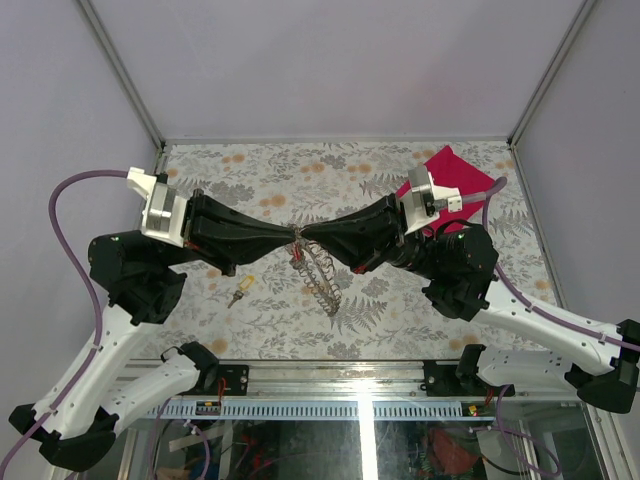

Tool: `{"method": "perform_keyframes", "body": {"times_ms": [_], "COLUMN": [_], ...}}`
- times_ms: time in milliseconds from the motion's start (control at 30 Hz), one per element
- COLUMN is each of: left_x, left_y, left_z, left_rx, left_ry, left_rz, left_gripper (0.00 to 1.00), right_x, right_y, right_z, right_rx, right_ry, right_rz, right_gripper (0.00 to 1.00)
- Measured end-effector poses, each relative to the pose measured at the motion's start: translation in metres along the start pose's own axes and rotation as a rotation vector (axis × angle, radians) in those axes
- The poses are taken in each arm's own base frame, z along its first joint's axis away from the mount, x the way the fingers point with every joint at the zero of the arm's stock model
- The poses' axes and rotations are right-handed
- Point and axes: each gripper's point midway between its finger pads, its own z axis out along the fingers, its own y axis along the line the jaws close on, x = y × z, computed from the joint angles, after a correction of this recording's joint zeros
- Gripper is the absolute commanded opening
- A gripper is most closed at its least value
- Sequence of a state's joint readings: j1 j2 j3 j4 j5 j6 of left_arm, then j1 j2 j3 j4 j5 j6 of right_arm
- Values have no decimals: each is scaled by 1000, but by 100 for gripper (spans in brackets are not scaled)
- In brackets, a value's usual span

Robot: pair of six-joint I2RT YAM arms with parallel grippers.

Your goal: Put the keys on the keyring

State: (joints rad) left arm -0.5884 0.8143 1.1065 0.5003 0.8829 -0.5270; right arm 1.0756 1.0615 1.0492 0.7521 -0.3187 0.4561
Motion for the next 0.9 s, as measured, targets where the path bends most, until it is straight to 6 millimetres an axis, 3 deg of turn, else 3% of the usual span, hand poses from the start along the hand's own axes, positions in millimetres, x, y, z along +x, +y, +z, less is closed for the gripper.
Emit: {"method": "perform_keyframes", "body": {"times_ms": [200, 400, 600, 733, 900], "left_x": [1, 5, 3, -1, -2], "left_y": [1, 2, -4, -7, 4], "left_z": [0, -1, -5, -6, -6], "left_rx": [-4, -10, -11, -15, -72], "left_ry": [5, 19, 24, 12, 0], "left_rz": [3, 2, 7, 24, 9], "left_gripper": [0, 13, 16, 26, 39], "right_x": [0, 2, -4, -4, -5], "right_y": [-3, -7, -13, -13, -12], "right_z": [0, -2, -4, -6, -9], "right_rx": [17, 37, 71, 71, 65], "right_ry": [-1, -4, -24, -26, -22], "right_rz": [2, 0, -25, -53, -110], "right_gripper": [0, 0, 0, 0, 0]}}
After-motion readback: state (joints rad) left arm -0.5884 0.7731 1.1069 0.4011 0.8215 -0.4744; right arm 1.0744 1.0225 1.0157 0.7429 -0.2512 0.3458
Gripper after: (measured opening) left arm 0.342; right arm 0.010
